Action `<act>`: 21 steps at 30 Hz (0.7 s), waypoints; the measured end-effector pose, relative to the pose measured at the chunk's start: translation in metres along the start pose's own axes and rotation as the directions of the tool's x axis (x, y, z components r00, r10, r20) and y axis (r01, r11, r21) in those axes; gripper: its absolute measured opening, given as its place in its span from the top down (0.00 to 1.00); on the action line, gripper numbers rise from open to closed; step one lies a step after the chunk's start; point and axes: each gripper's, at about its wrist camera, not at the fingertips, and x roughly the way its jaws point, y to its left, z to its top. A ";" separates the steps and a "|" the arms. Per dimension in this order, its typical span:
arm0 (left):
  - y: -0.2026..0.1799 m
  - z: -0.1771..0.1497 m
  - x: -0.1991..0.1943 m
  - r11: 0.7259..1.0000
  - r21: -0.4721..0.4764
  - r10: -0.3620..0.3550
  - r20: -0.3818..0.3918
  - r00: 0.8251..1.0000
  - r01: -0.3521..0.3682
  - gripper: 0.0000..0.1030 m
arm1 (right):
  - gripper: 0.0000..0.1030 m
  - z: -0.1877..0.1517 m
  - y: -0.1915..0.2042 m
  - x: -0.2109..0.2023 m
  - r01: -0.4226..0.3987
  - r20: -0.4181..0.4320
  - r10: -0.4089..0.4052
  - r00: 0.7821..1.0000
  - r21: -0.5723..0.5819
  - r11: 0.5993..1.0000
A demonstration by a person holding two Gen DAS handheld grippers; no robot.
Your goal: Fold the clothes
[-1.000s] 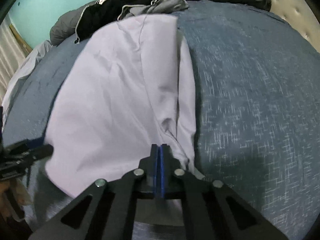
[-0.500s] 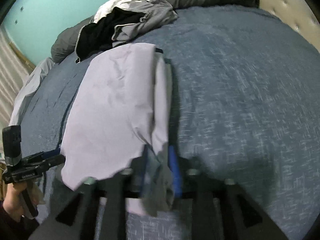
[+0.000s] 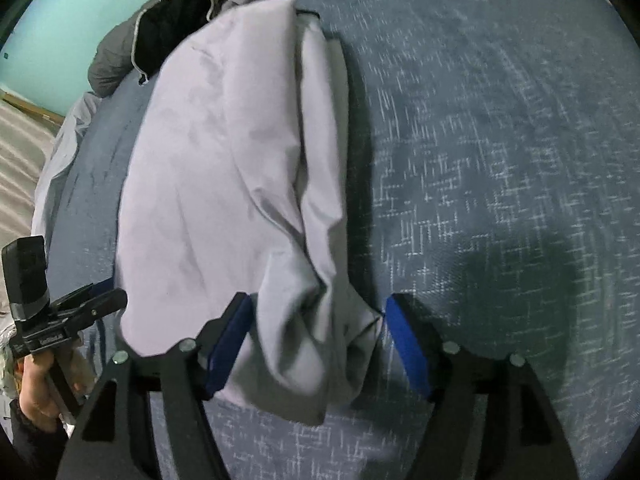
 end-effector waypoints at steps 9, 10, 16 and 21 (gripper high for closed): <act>0.006 0.008 0.021 0.995 -0.032 -0.096 0.010 0.995 0.096 0.27 | 0.31 0.002 0.010 0.010 -0.022 0.005 0.022 1.000 -0.021 1.000; 0.005 0.009 0.020 0.995 -0.028 -0.095 0.012 0.995 0.095 0.28 | 0.31 0.002 0.011 0.010 -0.027 0.007 0.027 1.000 -0.022 0.999; -0.012 0.007 0.010 0.998 0.030 -0.060 0.018 0.998 0.060 0.44 | 0.59 -0.003 0.023 0.006 -0.056 0.010 0.057 0.998 -0.070 0.996; -0.007 0.009 0.019 0.996 0.001 -0.084 0.020 0.996 0.084 0.40 | 0.56 -0.003 0.027 0.012 -0.051 0.012 0.052 0.999 -0.065 0.997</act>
